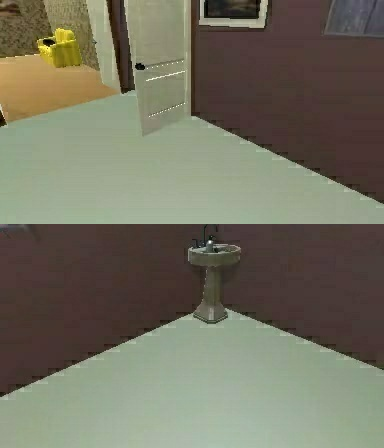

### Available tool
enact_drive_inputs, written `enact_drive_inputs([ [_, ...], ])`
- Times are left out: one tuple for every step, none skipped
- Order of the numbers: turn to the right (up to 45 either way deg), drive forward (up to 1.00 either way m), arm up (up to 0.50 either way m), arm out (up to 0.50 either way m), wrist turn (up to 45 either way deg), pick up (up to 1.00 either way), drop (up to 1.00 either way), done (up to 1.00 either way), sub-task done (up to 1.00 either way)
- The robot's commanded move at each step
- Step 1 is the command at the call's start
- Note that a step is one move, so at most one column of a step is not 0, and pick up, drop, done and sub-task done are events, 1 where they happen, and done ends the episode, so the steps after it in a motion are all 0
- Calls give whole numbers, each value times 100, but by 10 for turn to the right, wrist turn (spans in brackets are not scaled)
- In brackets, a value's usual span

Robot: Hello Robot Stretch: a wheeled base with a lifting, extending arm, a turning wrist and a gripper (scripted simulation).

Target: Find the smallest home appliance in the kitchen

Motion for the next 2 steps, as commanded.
enact_drive_inputs([
  [-330,0,0,0,0,0,0,0,0],
  [0,100,0,0,0,0,0,0,0],
])
